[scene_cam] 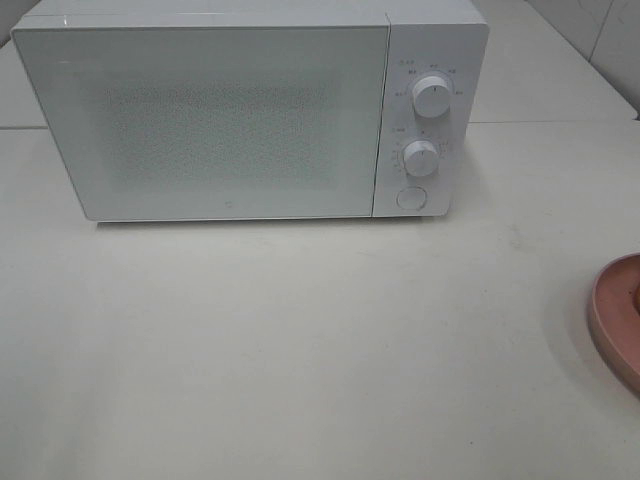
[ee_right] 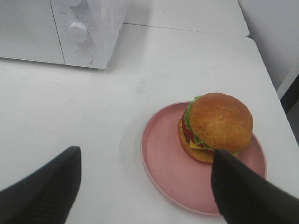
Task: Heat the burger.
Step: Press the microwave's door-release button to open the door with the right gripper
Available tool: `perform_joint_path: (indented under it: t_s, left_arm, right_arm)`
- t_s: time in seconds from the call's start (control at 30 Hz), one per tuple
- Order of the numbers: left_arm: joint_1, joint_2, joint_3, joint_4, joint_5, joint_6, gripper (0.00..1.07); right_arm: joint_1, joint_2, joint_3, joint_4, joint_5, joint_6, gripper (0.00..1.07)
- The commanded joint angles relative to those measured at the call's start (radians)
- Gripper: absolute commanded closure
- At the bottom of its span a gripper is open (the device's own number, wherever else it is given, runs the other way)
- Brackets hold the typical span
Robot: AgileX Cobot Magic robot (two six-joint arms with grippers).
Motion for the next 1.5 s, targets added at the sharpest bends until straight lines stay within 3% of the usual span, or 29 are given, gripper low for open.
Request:
perform_joint_path:
  t_s: [0.03,0.73,1.5]
  left_arm:
    - [0.001,-0.014,0.002,-0.003,0.002,-0.006,0.09]
    - [0.001,-0.014,0.002,-0.003,0.002,-0.006,0.09]
    - [0.001,-0.014,0.002,-0.003,0.002,-0.005,0.09]
  right_arm:
    - [-0.003,-0.025,0.001,-0.001,0.000,-0.007,0.33]
    - [-0.003,-0.015,-0.015,-0.001,-0.014,-0.006,0.33]
    - [-0.003,0.358,-0.032,-0.004,-0.426,0.023,0.33]
